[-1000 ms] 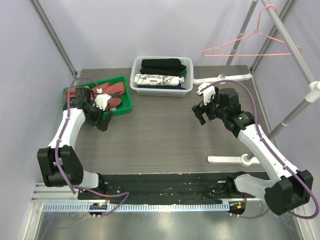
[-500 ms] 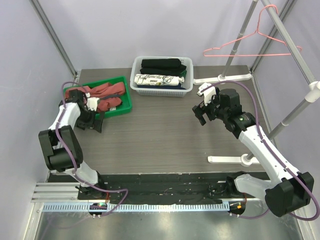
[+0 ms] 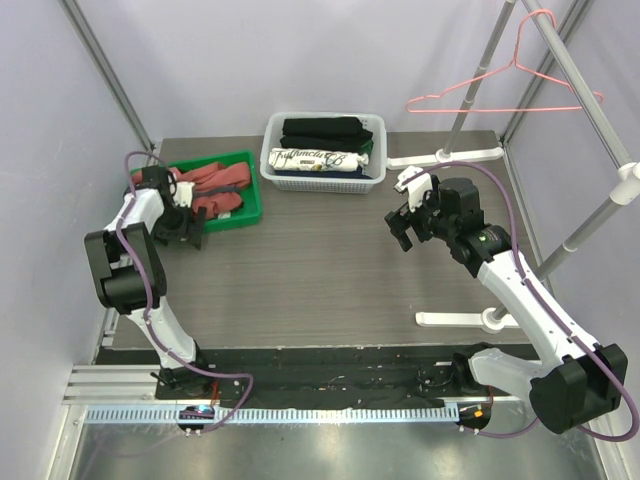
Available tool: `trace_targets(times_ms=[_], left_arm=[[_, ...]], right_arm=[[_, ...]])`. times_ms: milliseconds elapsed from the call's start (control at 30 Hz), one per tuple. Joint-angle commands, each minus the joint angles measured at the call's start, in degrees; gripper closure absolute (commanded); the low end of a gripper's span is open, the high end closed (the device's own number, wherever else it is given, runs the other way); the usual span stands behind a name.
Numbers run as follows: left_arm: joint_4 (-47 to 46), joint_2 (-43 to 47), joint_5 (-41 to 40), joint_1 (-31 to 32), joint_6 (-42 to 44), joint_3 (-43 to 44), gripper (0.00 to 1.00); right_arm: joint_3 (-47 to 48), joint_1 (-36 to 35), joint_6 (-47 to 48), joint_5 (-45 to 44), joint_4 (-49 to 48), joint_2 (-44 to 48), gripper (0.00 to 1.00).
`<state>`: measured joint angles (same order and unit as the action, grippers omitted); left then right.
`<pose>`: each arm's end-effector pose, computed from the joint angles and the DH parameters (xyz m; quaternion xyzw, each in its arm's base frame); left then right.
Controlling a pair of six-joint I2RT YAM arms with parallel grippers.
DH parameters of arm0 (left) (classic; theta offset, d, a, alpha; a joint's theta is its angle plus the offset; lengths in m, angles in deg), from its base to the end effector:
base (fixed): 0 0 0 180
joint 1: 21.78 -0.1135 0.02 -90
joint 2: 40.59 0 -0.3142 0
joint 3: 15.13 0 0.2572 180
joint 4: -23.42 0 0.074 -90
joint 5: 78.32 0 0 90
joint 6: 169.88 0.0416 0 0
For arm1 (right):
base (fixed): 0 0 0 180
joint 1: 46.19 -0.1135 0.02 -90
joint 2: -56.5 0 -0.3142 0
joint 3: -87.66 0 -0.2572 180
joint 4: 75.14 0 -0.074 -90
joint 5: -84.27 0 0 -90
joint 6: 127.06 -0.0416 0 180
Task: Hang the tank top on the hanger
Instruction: Move the bin to the corner of the board.
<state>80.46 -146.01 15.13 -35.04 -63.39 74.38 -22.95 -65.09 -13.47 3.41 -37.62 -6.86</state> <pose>0.3751 0.0858 0.2354 0.0323 0.9880 0.0093 0.1509 0.2183 0.0817 0.3613 -0.3514 0.7965 0.0495 0.4896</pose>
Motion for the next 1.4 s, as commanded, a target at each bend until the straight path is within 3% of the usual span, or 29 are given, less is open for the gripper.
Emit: trace_targets(times_ms=[0,867,1367], left_arm=[[-3.38,-2.67,-2.55,0.16,-1.72,4.03,0.0],[-1.28,-16.91,-12.58,5.87,-4.62,25.21,0.0],[-1.18,-21.84,-16.71,8.24,-3.84,32.51,0.0]], right_arm=[[-0.09,0.26,-0.13,0.78,-2.06,1.39,0.0],[-0.18,0.35,-0.13,1.22,-2.24,0.95,0.0],[-0.26,0.35,-0.13,1.05,-2.32,1.04,0.0]])
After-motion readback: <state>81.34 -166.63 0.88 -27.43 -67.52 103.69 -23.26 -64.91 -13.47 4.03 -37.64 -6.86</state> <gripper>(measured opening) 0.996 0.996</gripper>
